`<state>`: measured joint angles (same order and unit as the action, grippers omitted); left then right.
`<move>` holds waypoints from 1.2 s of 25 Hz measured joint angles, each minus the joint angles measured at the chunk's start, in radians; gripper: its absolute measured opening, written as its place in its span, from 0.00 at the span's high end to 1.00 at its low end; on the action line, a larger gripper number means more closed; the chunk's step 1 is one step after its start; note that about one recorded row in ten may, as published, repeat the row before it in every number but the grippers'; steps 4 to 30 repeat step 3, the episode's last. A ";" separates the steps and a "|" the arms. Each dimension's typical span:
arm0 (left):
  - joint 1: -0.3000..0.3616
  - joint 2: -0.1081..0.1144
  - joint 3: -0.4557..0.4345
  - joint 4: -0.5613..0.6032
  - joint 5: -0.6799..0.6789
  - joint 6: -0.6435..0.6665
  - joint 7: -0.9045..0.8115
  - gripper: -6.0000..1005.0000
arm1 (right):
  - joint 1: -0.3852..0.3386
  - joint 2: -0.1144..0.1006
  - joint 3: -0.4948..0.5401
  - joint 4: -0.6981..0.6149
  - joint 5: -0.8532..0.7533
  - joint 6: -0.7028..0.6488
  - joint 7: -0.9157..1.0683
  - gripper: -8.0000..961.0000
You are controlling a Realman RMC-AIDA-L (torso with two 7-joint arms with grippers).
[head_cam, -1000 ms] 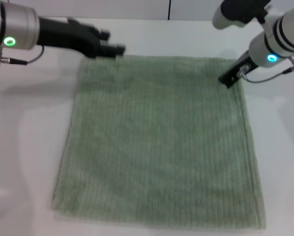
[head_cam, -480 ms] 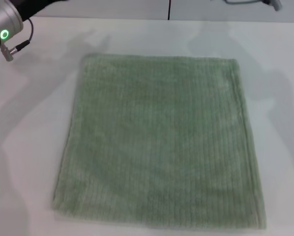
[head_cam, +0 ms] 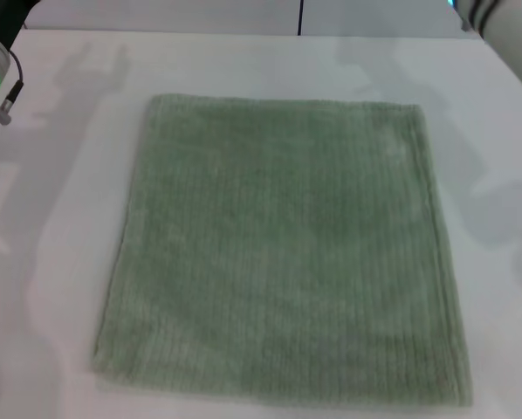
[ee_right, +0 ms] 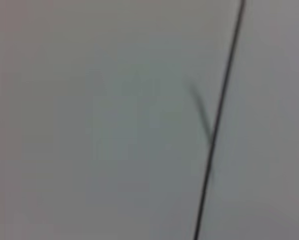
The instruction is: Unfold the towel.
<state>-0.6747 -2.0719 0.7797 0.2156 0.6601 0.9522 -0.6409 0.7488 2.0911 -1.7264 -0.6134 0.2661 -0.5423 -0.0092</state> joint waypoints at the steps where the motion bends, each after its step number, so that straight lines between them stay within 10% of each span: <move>1: 0.000 0.000 0.000 0.000 0.000 0.000 0.000 0.39 | 0.000 0.000 0.000 0.000 0.000 0.000 0.000 0.99; 3: -0.007 -0.001 0.000 -0.024 -0.028 0.003 0.033 0.39 | -0.017 0.000 -0.015 0.088 0.007 -0.176 0.023 0.99; 30: -0.007 -0.001 0.000 -0.024 -0.028 0.003 0.033 0.39 | -0.017 0.000 -0.015 0.088 0.007 -0.176 0.023 0.99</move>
